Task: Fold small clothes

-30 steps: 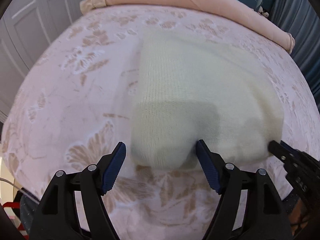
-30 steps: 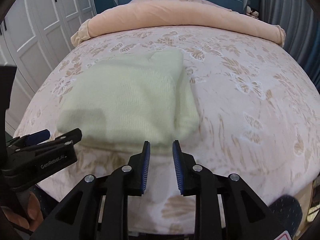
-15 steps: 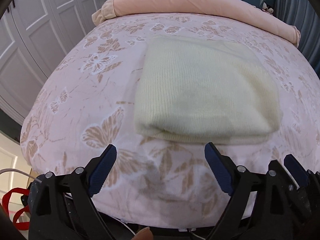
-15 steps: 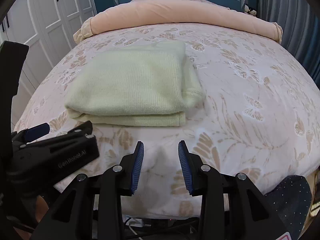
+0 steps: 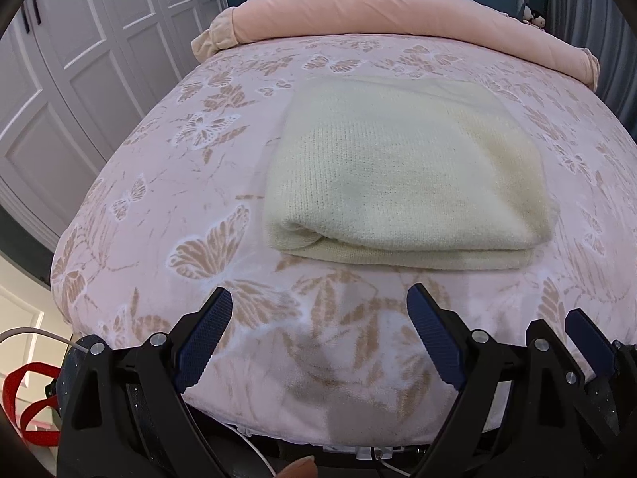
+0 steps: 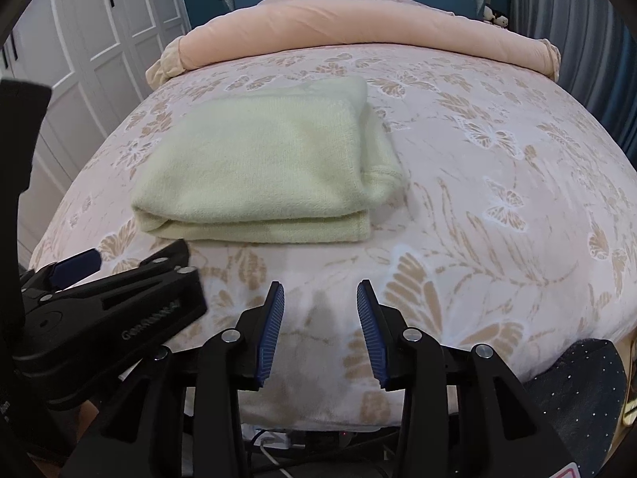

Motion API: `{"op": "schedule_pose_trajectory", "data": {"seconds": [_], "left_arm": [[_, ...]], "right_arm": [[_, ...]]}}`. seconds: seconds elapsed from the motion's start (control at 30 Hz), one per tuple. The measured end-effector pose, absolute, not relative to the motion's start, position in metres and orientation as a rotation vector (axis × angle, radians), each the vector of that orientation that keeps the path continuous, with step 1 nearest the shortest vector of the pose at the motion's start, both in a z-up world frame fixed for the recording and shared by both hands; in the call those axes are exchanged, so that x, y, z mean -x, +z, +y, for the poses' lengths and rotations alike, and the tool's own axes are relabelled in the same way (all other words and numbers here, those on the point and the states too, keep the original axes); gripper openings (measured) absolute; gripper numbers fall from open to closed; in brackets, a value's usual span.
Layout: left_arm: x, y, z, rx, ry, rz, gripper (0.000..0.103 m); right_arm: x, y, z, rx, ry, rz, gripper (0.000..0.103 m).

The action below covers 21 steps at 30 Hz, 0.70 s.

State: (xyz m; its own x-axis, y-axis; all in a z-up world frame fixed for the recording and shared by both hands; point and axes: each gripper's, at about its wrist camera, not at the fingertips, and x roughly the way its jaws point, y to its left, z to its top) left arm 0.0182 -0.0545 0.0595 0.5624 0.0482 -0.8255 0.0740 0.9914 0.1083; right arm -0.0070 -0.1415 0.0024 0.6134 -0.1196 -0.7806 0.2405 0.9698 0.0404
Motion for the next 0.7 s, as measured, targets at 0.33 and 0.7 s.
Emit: {"op": "schedule_pose_trajectory", "data": {"seconds": [0.33,0.7], "left_arm": [[-0.017,0.058,-0.055,-0.121,-0.048,0.988,0.091],[-0.015,0.06,-0.057,-0.121,-0.053,0.974,0.098]], "right_arm": [[0.012,0.009,-0.147,-0.142,-0.219,0.882,0.041],[0.006,0.01,-0.161,-0.143,-0.212,0.894,0.042]]}}
